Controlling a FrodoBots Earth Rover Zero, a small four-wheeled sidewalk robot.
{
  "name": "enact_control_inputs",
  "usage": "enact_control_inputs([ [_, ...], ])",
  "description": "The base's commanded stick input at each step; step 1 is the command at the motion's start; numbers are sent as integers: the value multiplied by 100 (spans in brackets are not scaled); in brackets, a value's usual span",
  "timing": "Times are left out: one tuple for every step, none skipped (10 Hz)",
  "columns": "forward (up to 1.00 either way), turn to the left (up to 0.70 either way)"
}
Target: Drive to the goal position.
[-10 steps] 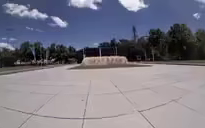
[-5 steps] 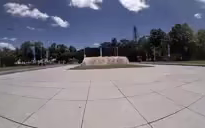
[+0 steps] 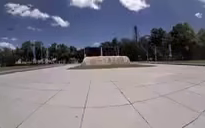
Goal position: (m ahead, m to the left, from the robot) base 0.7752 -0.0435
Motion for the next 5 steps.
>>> enact_control_inputs([
  [50,0],
  [50,0],
  [50,0],
  [50,0],
  [50,0],
])
